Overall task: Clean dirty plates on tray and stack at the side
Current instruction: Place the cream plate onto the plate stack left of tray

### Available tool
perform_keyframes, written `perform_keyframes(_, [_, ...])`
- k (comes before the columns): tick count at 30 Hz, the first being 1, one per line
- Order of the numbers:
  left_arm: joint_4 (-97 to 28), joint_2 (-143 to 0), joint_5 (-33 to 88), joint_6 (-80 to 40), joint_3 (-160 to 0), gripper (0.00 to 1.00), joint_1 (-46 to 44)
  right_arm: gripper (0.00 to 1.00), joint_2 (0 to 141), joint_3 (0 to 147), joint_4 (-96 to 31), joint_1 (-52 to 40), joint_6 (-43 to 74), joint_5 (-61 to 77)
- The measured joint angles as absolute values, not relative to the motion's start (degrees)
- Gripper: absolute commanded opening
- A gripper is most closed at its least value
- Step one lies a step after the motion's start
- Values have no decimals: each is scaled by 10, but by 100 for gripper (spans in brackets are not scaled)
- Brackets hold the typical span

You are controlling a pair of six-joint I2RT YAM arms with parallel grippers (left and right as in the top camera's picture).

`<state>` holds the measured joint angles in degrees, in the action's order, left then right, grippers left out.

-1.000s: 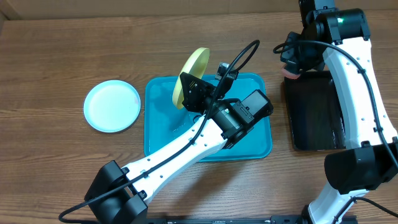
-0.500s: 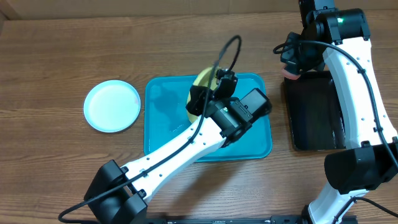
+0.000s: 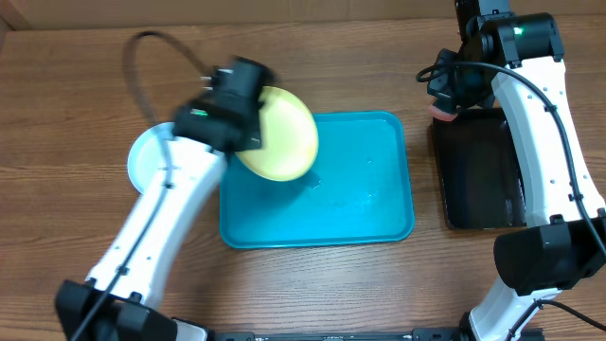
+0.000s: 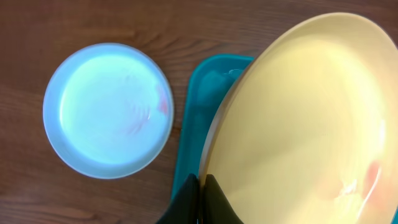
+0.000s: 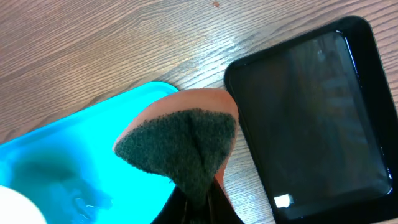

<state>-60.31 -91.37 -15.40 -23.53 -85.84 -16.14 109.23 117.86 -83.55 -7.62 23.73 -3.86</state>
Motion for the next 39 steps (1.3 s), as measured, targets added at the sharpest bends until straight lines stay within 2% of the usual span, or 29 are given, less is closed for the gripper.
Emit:
perform_keyframes(6, [-612,-914,-28,-214,-850,4,8,4,1092,1179,-835,-76,237,-39])
perform_keyframes(17, [-505,-914,70,-206,-707,4,165,4,1092,1179,-835,-76,237,-39])
perform_keyframes(26, [-432,-914,103,-206,-656,4,244,4,1092,1179,-835,-76,237,-38])
perform_keyframes(39, [-400,-981,40,-216,-656,4,260,4,1092,1179,-836,-76,237,-39])
